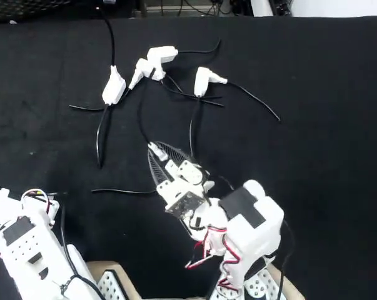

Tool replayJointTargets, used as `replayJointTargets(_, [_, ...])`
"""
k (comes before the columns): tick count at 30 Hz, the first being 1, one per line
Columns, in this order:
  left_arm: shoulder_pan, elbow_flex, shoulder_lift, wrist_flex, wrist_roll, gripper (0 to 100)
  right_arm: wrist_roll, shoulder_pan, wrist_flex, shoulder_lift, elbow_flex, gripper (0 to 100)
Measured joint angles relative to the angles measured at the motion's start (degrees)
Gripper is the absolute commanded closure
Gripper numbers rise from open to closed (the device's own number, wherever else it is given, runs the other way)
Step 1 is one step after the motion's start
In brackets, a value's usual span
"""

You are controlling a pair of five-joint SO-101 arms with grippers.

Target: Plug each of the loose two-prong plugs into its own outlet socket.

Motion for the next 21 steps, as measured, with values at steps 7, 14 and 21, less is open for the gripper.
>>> replayJointTargets(7, [1.2,0.0,0.0,0.0,0.0,81,-8.4,1.5,-0.7,-2.1,-1.7,98.6])
replayJointTargets(14, [5.8,4.2,0.0,-3.9,0.0,81,-10.4,2.0,-0.7,-2.2,-1.8,98.6])
replayJointTargets(21, [6.2,4.4,0.0,-4.8,0.0,81,-10.5,2.7,-0.7,2.7,-1.8,98.6])
